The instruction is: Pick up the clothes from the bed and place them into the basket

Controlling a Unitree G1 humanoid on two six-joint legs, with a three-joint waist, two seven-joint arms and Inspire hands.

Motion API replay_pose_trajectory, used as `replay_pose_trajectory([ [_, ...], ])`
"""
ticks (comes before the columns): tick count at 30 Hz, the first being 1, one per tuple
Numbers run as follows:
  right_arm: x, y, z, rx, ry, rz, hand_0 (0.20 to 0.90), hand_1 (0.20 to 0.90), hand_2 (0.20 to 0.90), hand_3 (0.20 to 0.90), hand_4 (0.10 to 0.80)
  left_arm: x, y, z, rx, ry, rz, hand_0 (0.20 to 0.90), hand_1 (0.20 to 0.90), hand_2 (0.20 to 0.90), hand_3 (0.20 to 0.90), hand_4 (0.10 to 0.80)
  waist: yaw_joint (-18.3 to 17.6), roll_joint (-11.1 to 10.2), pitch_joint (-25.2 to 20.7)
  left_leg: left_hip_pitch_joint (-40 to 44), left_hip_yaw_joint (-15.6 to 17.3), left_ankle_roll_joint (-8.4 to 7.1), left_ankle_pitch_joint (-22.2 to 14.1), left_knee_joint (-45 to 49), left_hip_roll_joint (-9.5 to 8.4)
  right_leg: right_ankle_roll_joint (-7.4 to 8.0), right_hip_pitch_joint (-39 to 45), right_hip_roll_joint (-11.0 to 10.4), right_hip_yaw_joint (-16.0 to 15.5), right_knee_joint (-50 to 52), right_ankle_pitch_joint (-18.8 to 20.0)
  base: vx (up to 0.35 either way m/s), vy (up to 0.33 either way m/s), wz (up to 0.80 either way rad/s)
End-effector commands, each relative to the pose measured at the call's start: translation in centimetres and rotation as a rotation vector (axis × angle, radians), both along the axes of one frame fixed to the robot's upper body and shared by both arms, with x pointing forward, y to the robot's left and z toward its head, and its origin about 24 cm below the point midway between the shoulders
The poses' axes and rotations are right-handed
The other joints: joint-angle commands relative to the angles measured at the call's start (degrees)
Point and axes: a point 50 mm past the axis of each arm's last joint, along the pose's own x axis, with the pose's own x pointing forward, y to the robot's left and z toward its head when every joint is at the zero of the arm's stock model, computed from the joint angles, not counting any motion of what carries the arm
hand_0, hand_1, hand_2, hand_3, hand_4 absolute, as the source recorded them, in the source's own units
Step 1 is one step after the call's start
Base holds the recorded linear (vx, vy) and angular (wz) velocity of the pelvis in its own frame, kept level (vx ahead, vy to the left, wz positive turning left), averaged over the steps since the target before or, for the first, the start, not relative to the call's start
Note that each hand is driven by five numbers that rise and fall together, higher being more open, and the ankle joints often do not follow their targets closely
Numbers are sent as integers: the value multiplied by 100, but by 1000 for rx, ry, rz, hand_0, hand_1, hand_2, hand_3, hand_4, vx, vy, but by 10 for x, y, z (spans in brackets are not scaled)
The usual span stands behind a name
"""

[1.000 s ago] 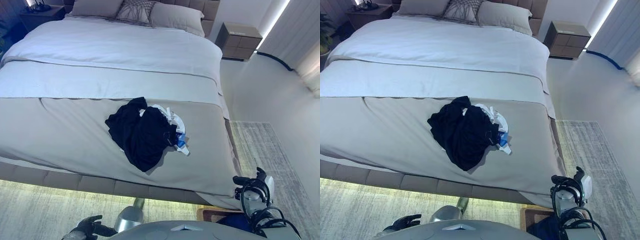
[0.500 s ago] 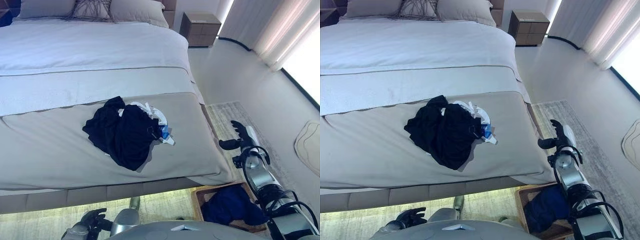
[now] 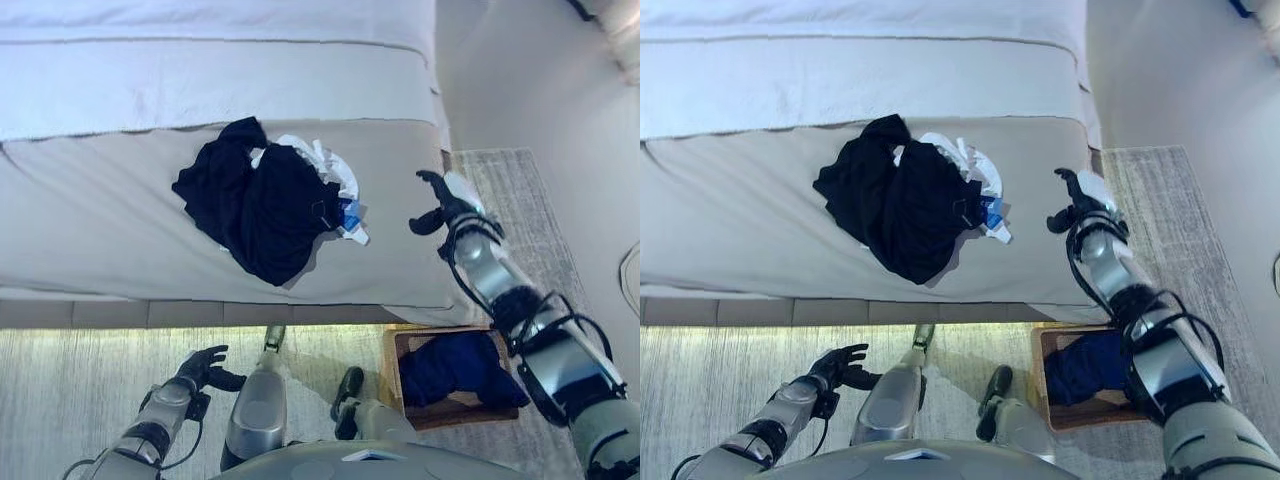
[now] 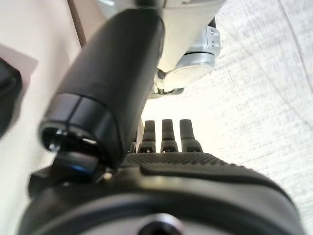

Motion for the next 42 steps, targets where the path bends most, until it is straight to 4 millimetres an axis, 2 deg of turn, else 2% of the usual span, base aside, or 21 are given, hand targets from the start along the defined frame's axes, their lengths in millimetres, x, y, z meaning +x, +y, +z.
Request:
replay_pose_trajectory([
  [1,14,-6,76,-129,-210,14,900,900,900,900,800,-3,7,2,14,-3,6,900,900,900,900,800,340,-66,-33,-4,-13,521,-1113,600,-471,-33,-482,-137,234,429,461,71,-6,31],
  [7,22,0,95,-138,-237,-16,900,900,900,900,800,4,17,10,21,-40,36,900,900,900,900,800,751,-94,219,-307,-322,449,-1087,796,-549,-99,-515,-173,-119,547,369,60,-32,31],
  [11,26,4,100,-117,-242,-31,900,900,900,900,800,4,18,11,23,-56,40,900,900,900,900,800,953,-73,350,-410,-488,407,-1054,821,-571,-141,-537,-196,-302,617,314,65,-39,31],
  [13,28,11,100,-108,-238,-22,900,900,900,900,800,2,18,10,25,-58,45,900,900,900,900,800,1092,-65,403,-351,-585,365,-1170,794,-549,-129,-493,-178,-322,695,159,128,-63,26],
  [22,32,62,107,-109,-277,154,900,900,900,900,800,-4,13,5,-6,-73,45,900,900,900,900,800,1380,44,501,-392,-835,283,-1014,594,-555,-189,-502,-242,-634,860,-37,39,18,14],
  [27,35,66,98,-177,-183,155,900,900,900,900,800,-2,9,5,-31,-94,48,900,900,900,900,800,1503,132,606,-483,-901,267,-985,665,-567,-220,-546,-327,-744,1036,-144,10,50,8],
  [32,41,59,93,-262,-80,110,900,900,900,900,800,3,11,9,-32,-122,43,900,900,900,900,800,1653,142,745,-567,-959,255,-962,690,-564,-215,-555,-325,-864,1118,-193,7,-12,5],
  [33,42,56,93,-288,-46,95,559,559,559,502,402,5,11,10,-30,-125,39,900,900,900,900,800,1688,144,763,-584,-977,255,-950,678,-562,-210,-560,-320,-889,1117,-199,3,-46,9],
  [34,43,53,94,-309,-39,81,394,394,394,310,210,6,10,11,-28,-129,34,900,900,900,900,800,1719,142,790,-597,-1001,251,-929,658,-563,-206,-562,-304,-907,1094,-187,-1,-51,11],
  [35,43,54,97,-310,-51,80,300,300,300,200,100,5,11,11,-28,-130,36,900,900,900,900,800,1726,139,797,-597,-1007,249,-913,635,-558,-204,-558,-287,-912,1080,-185,-4,-48,13],
  [38,43,59,105,-295,-119,85,300,300,300,200,100,3,11,10,-27,-130,41,900,900,900,900,800,1726,126,788,-567,-1025,237,-868,552,-545,-196,-535,-247,-935,1043,-185,0,-25,10],
  [42,37,70,136,-251,-324,119,300,300,300,200,100,-4,13,8,-16,-113,52,900,900,900,900,800,1658,99,671,-404,-1028,213,-880,451,-507,-201,-448,-249,-907,1056,-203,4,-5,1],
])
